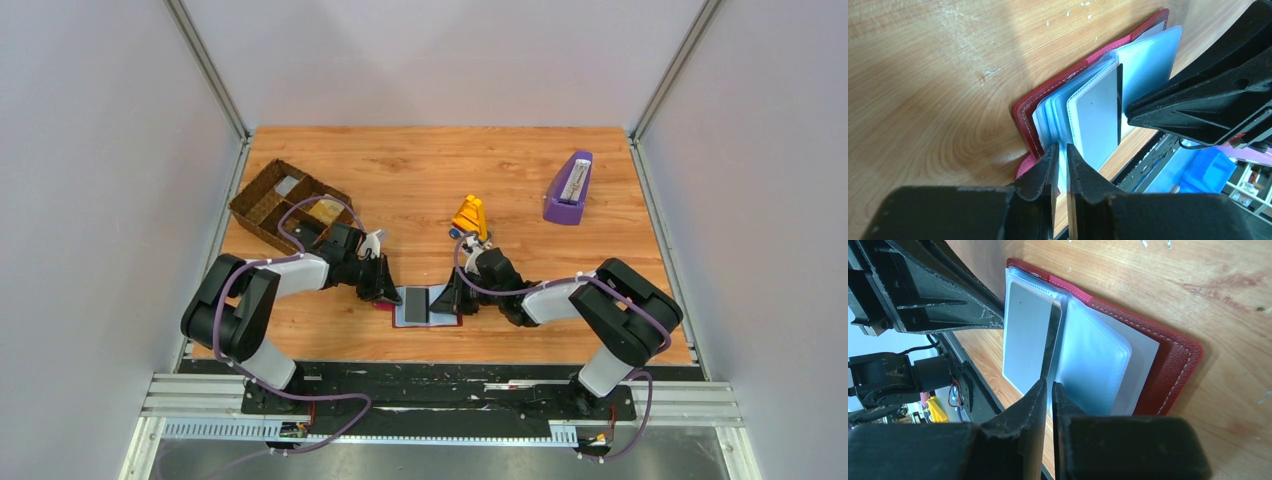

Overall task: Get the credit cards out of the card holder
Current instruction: Remove the credit card from the card holder.

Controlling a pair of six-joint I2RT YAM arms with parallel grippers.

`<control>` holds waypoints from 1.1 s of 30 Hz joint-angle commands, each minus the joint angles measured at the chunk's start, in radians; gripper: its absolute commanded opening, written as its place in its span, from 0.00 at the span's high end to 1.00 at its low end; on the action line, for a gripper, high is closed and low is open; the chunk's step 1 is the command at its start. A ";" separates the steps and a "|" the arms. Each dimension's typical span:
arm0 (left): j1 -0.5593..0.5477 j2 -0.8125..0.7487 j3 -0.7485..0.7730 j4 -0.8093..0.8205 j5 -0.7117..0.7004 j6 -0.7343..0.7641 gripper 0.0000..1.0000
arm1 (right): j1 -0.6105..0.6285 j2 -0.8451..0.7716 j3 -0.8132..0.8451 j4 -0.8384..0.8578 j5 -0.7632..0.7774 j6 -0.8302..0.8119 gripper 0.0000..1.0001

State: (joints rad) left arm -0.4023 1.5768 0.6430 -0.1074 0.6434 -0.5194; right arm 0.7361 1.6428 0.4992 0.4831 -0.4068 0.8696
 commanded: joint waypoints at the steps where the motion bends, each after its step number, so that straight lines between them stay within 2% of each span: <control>1: -0.006 -0.040 0.018 -0.076 -0.063 0.016 0.80 | -0.001 -0.021 0.035 0.021 -0.001 0.016 0.86; 7: -0.009 -0.123 0.048 -0.114 -0.047 -0.003 0.73 | -0.001 -0.014 0.043 0.003 0.015 0.016 0.81; 12: -0.026 -0.146 0.049 -0.090 -0.023 -0.020 0.72 | -0.001 -0.006 0.054 -0.001 0.012 0.017 0.80; 19: -0.039 -0.062 0.039 -0.023 -0.015 -0.033 0.79 | -0.001 0.000 0.074 -0.019 0.013 0.016 0.79; 33: -0.043 0.022 0.001 0.026 -0.035 -0.022 0.84 | -0.001 0.046 0.094 -0.033 0.026 0.034 0.76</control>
State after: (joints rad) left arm -0.4377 1.5818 0.6621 -0.1116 0.6312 -0.5491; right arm 0.7361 1.6676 0.5556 0.4450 -0.3939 0.8886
